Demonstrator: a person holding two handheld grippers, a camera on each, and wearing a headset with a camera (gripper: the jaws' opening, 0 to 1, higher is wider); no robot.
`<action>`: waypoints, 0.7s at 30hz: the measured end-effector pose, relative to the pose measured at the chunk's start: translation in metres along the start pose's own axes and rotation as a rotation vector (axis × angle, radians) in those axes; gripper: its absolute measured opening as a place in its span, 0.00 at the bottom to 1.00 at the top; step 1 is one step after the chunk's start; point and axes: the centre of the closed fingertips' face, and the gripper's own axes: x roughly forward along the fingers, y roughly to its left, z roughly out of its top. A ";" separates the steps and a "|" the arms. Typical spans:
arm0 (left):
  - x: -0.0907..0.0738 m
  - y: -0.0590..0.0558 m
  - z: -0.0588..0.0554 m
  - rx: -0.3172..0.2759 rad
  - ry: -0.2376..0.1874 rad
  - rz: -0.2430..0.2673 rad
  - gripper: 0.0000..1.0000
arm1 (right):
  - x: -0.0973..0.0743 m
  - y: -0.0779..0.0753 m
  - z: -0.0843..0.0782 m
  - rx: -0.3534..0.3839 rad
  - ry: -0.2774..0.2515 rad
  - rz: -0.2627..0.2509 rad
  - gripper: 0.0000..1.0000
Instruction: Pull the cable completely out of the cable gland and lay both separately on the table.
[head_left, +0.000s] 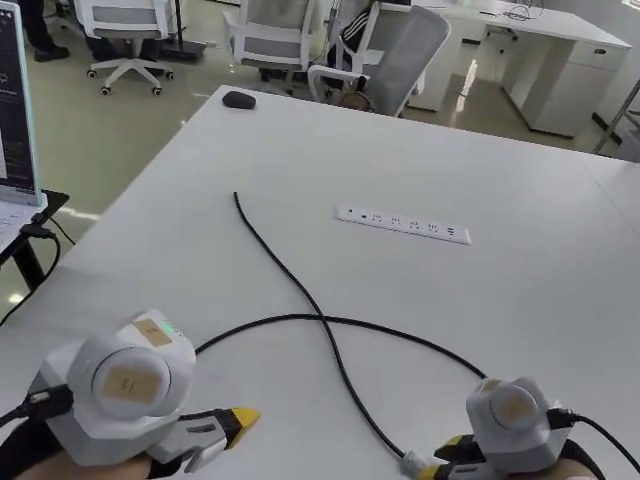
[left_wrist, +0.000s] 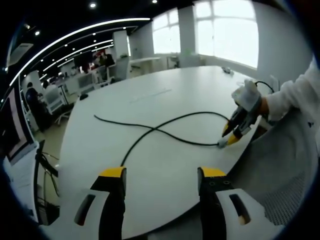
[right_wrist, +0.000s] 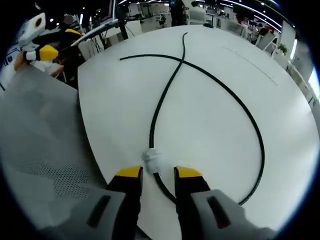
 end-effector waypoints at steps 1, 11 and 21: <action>0.000 0.000 0.000 0.000 0.000 0.001 0.59 | 0.002 0.000 -0.001 -0.005 0.005 0.000 0.22; 0.001 -0.001 -0.002 0.013 0.010 -0.002 0.58 | 0.004 0.004 0.002 -0.148 0.012 -0.011 0.13; 0.001 -0.010 -0.001 0.055 0.012 -0.035 0.57 | -0.036 0.031 0.047 -0.315 -0.084 0.035 0.12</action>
